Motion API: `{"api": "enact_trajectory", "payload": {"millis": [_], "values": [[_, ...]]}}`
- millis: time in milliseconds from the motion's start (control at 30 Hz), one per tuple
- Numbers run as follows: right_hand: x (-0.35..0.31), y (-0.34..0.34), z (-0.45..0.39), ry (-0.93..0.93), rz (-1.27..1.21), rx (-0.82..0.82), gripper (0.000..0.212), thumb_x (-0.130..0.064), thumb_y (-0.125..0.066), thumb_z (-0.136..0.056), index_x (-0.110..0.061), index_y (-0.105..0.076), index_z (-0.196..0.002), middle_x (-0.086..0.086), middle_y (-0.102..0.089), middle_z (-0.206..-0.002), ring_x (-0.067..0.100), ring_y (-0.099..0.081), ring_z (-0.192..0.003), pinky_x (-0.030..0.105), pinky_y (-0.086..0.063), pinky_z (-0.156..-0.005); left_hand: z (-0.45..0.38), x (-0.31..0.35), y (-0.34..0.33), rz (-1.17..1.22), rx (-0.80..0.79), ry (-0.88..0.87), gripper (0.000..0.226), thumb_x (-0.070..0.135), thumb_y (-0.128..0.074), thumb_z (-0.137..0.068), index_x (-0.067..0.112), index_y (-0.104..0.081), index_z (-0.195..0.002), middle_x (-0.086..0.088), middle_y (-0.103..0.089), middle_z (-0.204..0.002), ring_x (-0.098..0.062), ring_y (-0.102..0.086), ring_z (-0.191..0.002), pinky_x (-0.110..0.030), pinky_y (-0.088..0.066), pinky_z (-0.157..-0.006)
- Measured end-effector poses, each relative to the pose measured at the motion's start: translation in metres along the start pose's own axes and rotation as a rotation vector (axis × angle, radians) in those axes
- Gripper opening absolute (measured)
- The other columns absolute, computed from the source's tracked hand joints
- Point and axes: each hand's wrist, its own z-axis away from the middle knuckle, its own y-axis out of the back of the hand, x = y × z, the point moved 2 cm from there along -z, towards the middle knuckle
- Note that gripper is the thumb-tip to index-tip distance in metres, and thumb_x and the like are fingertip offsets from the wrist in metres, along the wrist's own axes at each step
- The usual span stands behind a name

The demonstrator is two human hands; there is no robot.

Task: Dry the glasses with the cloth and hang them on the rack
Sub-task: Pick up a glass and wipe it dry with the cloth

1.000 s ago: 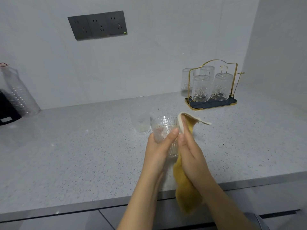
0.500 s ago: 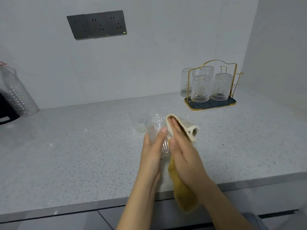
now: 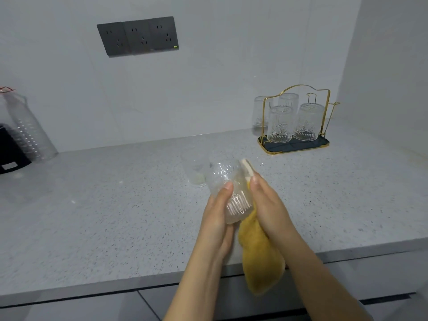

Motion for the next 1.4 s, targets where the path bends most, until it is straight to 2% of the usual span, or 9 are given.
{"api": "enact_trajectory", "payload": {"millis": [267, 433, 567, 667, 800, 967, 1067, 1267, 1400], "values": [[0.001, -0.016, 0.025, 0.151, 0.059, 0.002, 0.048, -0.042, -0.032, -0.092, -0.040, -0.027, -0.139, -0.022, -0.034, -0.145, -0.010, -0.028, -0.132, 0.011, -0.026, -0.107, -0.002, 0.012, -0.002, -0.175, 0.136, -0.062, 0.084, 0.052, -0.078, -0.059, 0.020, -0.044, -0.128, -0.005, -0.068, -0.113, -0.018, -0.073, -0.095, -0.044, -0.056, -0.091], [-0.002, -0.002, 0.010, 0.051, 0.018, 0.057, 0.044, -0.044, -0.031, -0.094, -0.040, -0.031, -0.139, -0.026, -0.045, -0.129, -0.015, -0.042, -0.118, 0.004, -0.038, -0.086, -0.002, 0.007, -0.003, -0.256, 0.048, -0.064, 0.041, 0.044, -0.061, -0.087, 0.015, -0.066, -0.116, -0.005, -0.075, -0.105, -0.017, -0.072, -0.095, -0.029, -0.058, -0.074], [0.000, 0.004, 0.001, -0.069, -0.012, 0.038, 0.040, -0.050, -0.028, -0.095, -0.045, -0.041, -0.132, -0.022, -0.059, -0.113, -0.013, -0.056, -0.096, 0.005, -0.044, -0.070, 0.004, 0.001, -0.008, -0.192, 0.090, -0.054, 0.073, 0.060, -0.073, -0.066, 0.017, -0.058, -0.123, -0.009, -0.072, -0.113, -0.022, -0.072, -0.099, -0.037, -0.059, -0.079], [0.000, -0.006, 0.015, 0.058, 0.041, 0.010, 0.043, -0.047, -0.030, -0.094, -0.049, -0.031, -0.137, -0.024, -0.051, -0.129, -0.013, -0.047, -0.114, 0.008, -0.042, -0.091, 0.003, 0.006, -0.005, -0.147, 0.175, -0.060, 0.094, 0.054, -0.082, -0.051, 0.015, -0.047, -0.129, -0.012, -0.068, -0.117, -0.026, -0.072, -0.099, -0.043, -0.059, -0.084], [0.001, -0.019, 0.027, 0.229, 0.226, 0.012, 0.046, -0.045, -0.028, -0.095, -0.045, -0.019, -0.140, -0.029, -0.021, -0.147, -0.013, -0.017, -0.134, 0.000, -0.018, -0.101, -0.004, 0.010, 0.003, -0.228, 0.148, -0.096, 0.059, 0.056, -0.061, -0.084, 0.011, -0.065, -0.121, -0.011, -0.072, -0.114, -0.026, -0.069, -0.106, -0.048, -0.050, -0.100], [0.003, -0.003, 0.001, -0.006, 0.082, 0.147, 0.045, -0.054, -0.025, -0.093, -0.045, -0.033, -0.137, -0.026, -0.054, -0.110, -0.017, -0.051, -0.100, 0.005, -0.040, -0.073, -0.001, 0.002, -0.002, -0.226, 0.086, -0.003, 0.073, 0.066, -0.059, -0.073, 0.015, -0.062, -0.125, -0.012, -0.070, -0.119, -0.026, -0.069, -0.106, -0.046, -0.053, -0.095], [0.006, -0.005, 0.004, -0.016, 0.066, 0.187, 0.042, -0.049, -0.025, -0.096, -0.045, -0.036, -0.136, -0.016, -0.058, -0.120, 0.000, -0.054, -0.109, 0.019, -0.045, -0.087, -0.001, 0.001, -0.002, -0.287, 0.129, -0.031, 0.092, 0.069, -0.073, -0.055, 0.020, -0.047, -0.129, -0.009, -0.068, -0.118, -0.024, -0.071, -0.101, -0.044, -0.057, -0.089], [0.001, -0.020, 0.020, 0.213, 0.201, 0.222, 0.044, -0.043, -0.026, -0.096, -0.046, -0.017, -0.139, -0.023, -0.024, -0.148, -0.010, -0.021, -0.135, 0.002, -0.020, -0.103, -0.003, 0.003, 0.000, -0.255, 0.043, -0.094, 0.060, 0.057, -0.065, -0.076, 0.012, -0.067, -0.115, -0.012, -0.074, -0.109, -0.029, -0.070, -0.104, -0.038, -0.058, -0.087], [0.008, 0.001, -0.001, -0.009, 0.045, 0.276, 0.041, -0.045, -0.029, -0.097, -0.038, -0.043, -0.135, -0.010, -0.055, -0.130, 0.007, -0.053, -0.117, 0.025, -0.045, -0.096, -0.006, -0.002, -0.002, -0.344, -0.146, -0.061, 0.037, 0.043, -0.071, -0.080, 0.024, -0.071, -0.112, -0.009, -0.073, -0.112, -0.024, -0.070, -0.104, -0.035, -0.058, -0.083]]}}
